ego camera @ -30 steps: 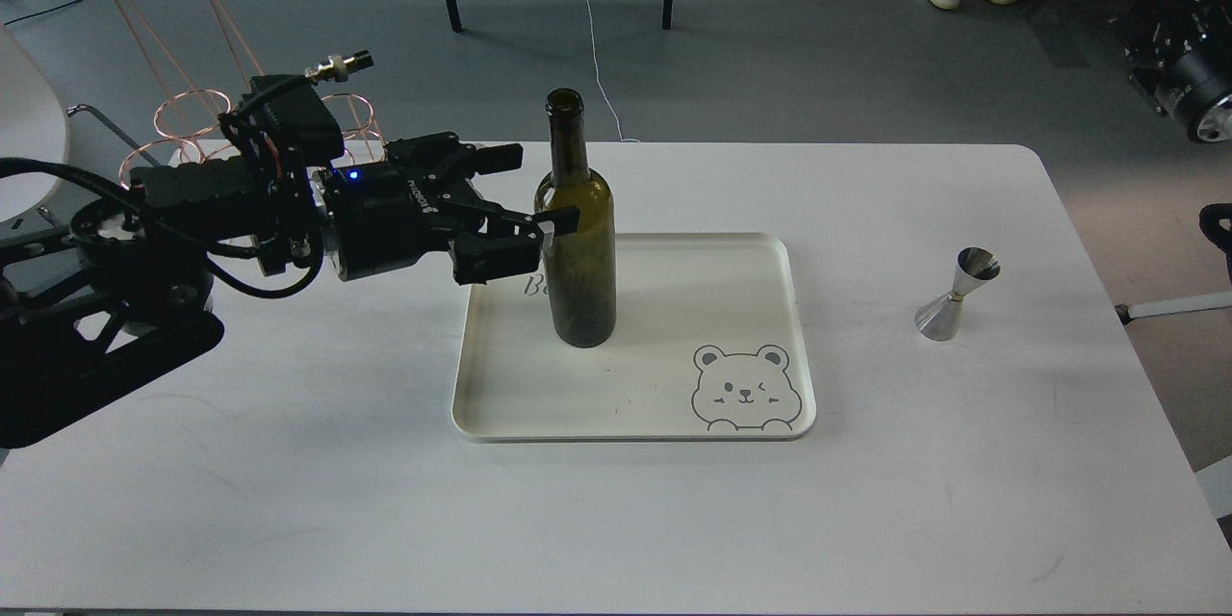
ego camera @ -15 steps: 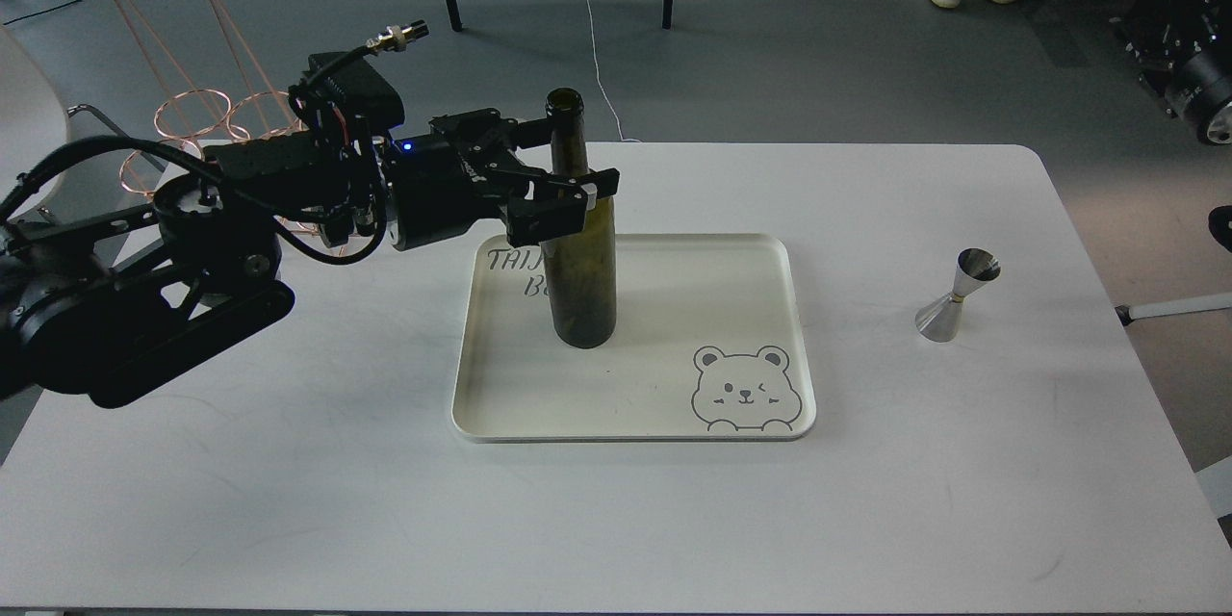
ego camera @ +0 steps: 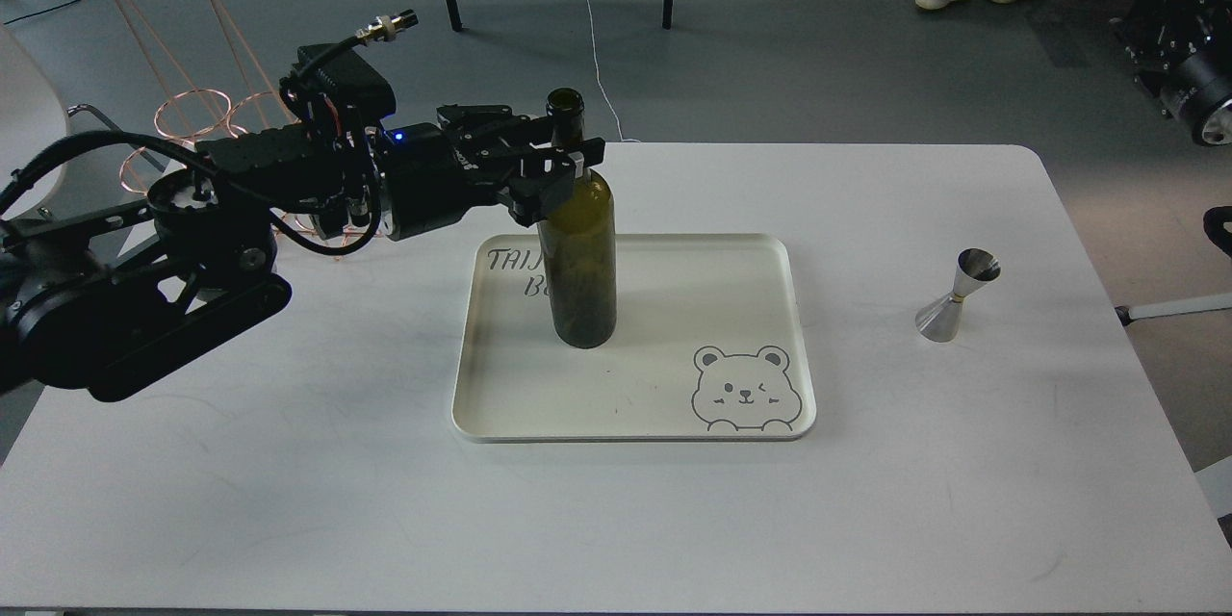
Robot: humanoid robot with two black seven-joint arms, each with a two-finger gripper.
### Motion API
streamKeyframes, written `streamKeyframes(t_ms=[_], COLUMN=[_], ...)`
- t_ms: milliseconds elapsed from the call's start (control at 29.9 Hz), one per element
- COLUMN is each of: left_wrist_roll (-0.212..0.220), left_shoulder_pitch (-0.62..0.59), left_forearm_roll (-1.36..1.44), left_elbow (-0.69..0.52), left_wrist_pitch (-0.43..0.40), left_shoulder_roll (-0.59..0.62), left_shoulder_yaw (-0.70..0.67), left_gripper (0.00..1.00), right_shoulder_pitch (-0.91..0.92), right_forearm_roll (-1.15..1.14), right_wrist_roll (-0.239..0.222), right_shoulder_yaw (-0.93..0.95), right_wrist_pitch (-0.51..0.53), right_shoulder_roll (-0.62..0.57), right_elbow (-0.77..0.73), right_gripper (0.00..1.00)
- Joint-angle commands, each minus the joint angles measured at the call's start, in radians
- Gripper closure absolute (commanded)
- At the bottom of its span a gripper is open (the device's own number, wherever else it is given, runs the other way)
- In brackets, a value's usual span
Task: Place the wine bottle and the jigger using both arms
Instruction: 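Lift the green wine bottle and carry it over the copper rack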
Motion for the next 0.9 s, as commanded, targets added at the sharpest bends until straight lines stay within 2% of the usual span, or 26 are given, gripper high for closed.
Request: streamKeyframes(t_ms=[0, 167, 401, 535, 668, 869], left_wrist_roll=[0.001, -0.005, -0.016, -0.054, -0.096, -0.100], left_shoulder_pitch=[-0.002, -0.003, -0.021, -0.081, -0.095, -0.107], left_forearm_roll=[-0.005, -0.008, -0.049, -0.075, -0.067, -0.060], left_elbow=[-0.008, -0.036, -0.060, -0.042, 0.015, 0.176], left_wrist_pitch=[0.021, 0.032, 0.021, 0.017, 0.014, 0.014], left_shoulder_roll=[0.017, 0.054, 0.187, 0.299, 0.376, 0.390], left_shoulder_yaw=[-0.003, -0.049, -0.103, -0.091, -0.091, -0.084], left_gripper=[0.81, 0.83, 0.83, 0.83, 0.83, 0.83], right_shoulder_pitch=[-0.001, -0.001, -0.001, -0.001, -0.001, -0.001], right_forearm_roll=[0.000, 0.000, 0.000, 0.000, 0.000, 0.000], right_wrist_roll=[0.000, 0.000, 0.000, 0.000, 0.000, 0.000], right_shoulder_yaw=[-0.003, -0.003, -0.001, -0.003, -0.003, 0.001], right_wrist_pitch=[0.000, 0.000, 0.000, 0.000, 0.000, 0.000], right_shoulder_roll=[-0.001, -0.003, -0.001, -0.003, -0.001, 0.000], right_elbow=[0.000, -0.006, -0.006, -0.006, -0.006, -0.005], right_gripper=[0.03, 0.03, 0.03, 0.03, 0.03, 0.03])
